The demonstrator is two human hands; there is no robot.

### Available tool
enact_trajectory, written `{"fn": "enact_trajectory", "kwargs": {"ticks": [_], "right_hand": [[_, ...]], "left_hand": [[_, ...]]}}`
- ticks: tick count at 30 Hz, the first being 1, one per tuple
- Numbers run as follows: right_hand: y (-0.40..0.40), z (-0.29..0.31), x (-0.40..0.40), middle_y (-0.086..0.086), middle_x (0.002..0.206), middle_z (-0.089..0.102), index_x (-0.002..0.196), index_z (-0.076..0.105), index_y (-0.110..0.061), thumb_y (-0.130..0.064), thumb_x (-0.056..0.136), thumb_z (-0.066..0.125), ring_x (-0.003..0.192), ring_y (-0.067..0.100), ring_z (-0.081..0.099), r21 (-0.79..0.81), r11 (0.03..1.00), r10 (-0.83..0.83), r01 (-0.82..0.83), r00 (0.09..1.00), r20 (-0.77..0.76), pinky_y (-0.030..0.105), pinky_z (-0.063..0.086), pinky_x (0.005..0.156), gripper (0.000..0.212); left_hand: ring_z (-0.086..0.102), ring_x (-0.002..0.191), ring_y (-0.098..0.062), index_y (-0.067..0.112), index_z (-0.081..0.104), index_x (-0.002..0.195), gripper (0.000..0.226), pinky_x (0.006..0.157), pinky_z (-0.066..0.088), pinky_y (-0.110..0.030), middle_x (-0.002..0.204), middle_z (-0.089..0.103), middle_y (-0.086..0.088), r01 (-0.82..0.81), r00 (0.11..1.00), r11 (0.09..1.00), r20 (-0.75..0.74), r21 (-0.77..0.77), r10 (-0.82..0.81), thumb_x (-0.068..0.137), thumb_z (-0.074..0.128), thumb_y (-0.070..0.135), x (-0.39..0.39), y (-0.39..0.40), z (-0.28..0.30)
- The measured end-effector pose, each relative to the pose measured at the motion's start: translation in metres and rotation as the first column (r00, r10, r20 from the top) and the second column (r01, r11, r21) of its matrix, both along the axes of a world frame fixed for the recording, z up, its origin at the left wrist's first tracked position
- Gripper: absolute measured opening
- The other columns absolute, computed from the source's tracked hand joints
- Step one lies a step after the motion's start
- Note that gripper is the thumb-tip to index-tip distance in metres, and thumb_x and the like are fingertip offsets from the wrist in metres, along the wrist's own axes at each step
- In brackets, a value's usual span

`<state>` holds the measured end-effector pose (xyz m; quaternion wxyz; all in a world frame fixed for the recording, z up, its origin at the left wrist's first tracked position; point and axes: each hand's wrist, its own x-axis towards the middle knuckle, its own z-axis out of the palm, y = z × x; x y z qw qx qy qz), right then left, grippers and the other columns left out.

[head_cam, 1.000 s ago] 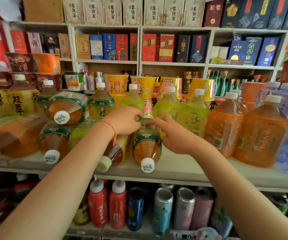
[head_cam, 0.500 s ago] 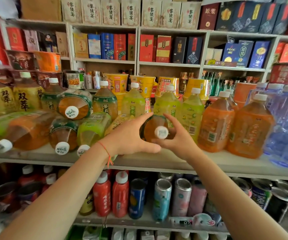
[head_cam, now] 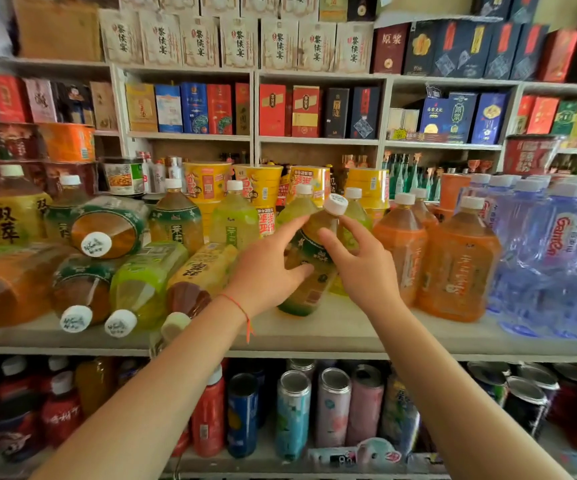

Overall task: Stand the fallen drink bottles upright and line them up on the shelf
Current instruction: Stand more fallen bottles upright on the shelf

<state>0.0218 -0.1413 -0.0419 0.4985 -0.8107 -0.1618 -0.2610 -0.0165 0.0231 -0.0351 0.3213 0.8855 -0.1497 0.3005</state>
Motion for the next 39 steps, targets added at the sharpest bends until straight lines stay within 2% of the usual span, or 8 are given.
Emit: {"fn": "enact_trajectory", "kwargs": {"ticks": [9, 12, 15, 19, 23, 28, 35, 39], "right_hand": [[0.005, 0.013, 0.013, 0.006, 0.131, 0.063, 0.153, 0.033, -0.03, -0.054, 0.104, 0.038, 0.107, 0.025, 0.065, -0.286, 0.939, -0.203, 0.193, 0.979, -0.004, 0.04, 0.059, 0.079, 0.055], [0.019, 0.006, 0.002, 0.018, 0.131, 0.055, 0.138, 0.05, -0.01, -0.027, 0.099, 0.056, 0.116, 0.035, 0.055, -0.228, 0.84, -0.378, 0.492, 0.833, 0.403, 0.045, 0.05, 0.084, 0.043], [0.045, -0.001, -0.011, 0.017, 0.112, 0.061, 0.116, 0.062, -0.004, -0.008, 0.085, 0.061, 0.099, 0.034, 0.057, -0.144, 0.894, -0.213, 0.425, 0.684, 0.698, 0.043, 0.045, 0.077, 0.031], [0.082, -0.017, -0.018, 0.009, 0.128, 0.049, 0.139, 0.046, -0.017, -0.021, 0.087, 0.071, 0.109, 0.031, 0.056, -0.489, 0.856, 0.297, -0.17, 0.935, 0.194, 0.042, 0.049, 0.089, 0.059], [0.12, -0.038, -0.016, 0.016, 0.153, 0.03, 0.155, -0.007, -0.043, -0.044, 0.072, 0.087, 0.126, 0.035, 0.053, -0.574, 0.721, 0.285, -0.389, 0.921, -0.266, 0.041, 0.045, 0.1, 0.126], [0.132, -0.041, -0.014, 0.015, 0.138, 0.056, 0.158, 0.0, -0.036, -0.037, 0.066, 0.092, 0.119, 0.032, 0.06, -0.49, 0.75, 0.376, -0.444, 0.896, -0.236, 0.045, 0.049, 0.1, 0.131], [0.103, -0.03, -0.014, 0.001, 0.132, 0.063, 0.156, 0.011, -0.047, -0.029, 0.067, 0.091, 0.115, 0.023, 0.062, -0.517, 0.724, 0.372, -0.456, 0.89, -0.264, 0.04, 0.052, 0.097, 0.121], [0.094, -0.032, -0.014, -0.002, 0.137, 0.06, 0.155, 0.011, -0.05, -0.025, 0.072, 0.088, 0.117, 0.019, 0.061, -0.529, 0.725, 0.368, -0.442, 0.897, -0.245, 0.039, 0.052, 0.099, 0.116]], "left_hand": [[0.052, 0.131, -0.021, 0.029, 0.027, 0.158, 0.083, 0.107, 0.047, -0.04, 0.149, 0.051, 0.001, 0.005, 0.988, 0.991, -0.155, -0.135, -0.026, 0.09, 0.075, 0.019, 0.024, -0.024, -0.005], [0.053, 0.126, -0.016, 0.032, 0.034, 0.155, 0.076, 0.106, 0.045, -0.035, 0.146, 0.054, 0.0, 0.032, 0.967, 0.998, -0.249, -0.053, -0.044, 0.092, 0.072, 0.017, 0.017, -0.008, 0.006], [0.051, 0.119, -0.008, 0.029, 0.063, 0.132, 0.038, 0.105, 0.039, -0.029, 0.134, 0.06, 0.007, -0.115, 0.983, 0.988, -0.134, 0.101, 0.128, 0.095, 0.065, 0.022, 0.002, 0.03, 0.017], [0.056, 0.118, -0.022, 0.024, 0.065, 0.126, 0.031, 0.098, 0.047, -0.039, 0.128, 0.063, -0.002, -0.371, 0.919, 0.904, -0.057, 0.214, 0.391, 0.097, 0.056, 0.031, -0.02, 0.083, 0.012], [0.058, 0.105, -0.027, 0.021, 0.059, 0.132, 0.039, 0.08, 0.043, -0.034, 0.118, 0.062, -0.009, -0.397, 0.877, 0.846, -0.124, 0.357, 0.464, 0.1, 0.049, 0.041, -0.029, 0.103, -0.001], [0.047, 0.114, -0.033, 0.016, 0.05, 0.134, 0.044, 0.095, 0.04, -0.041, 0.119, 0.059, -0.013, -0.361, 0.885, 0.846, -0.142, 0.393, 0.444, 0.097, 0.047, 0.038, -0.036, 0.097, -0.009], [0.037, 0.136, -0.024, 0.029, 0.04, 0.144, 0.059, 0.109, 0.032, -0.037, 0.139, 0.05, 0.001, -0.214, 0.964, 0.964, -0.192, -0.157, 0.182, 0.09, 0.06, 0.039, -0.043, 0.091, -0.032], [0.06, 0.105, -0.01, 0.025, 0.037, 0.146, 0.076, 0.09, 0.05, -0.034, 0.118, 0.061, 0.013, -0.194, 0.939, 0.888, -0.34, -0.418, 0.046, 0.078, 0.064, 0.047, -0.044, 0.089, -0.042]]}}
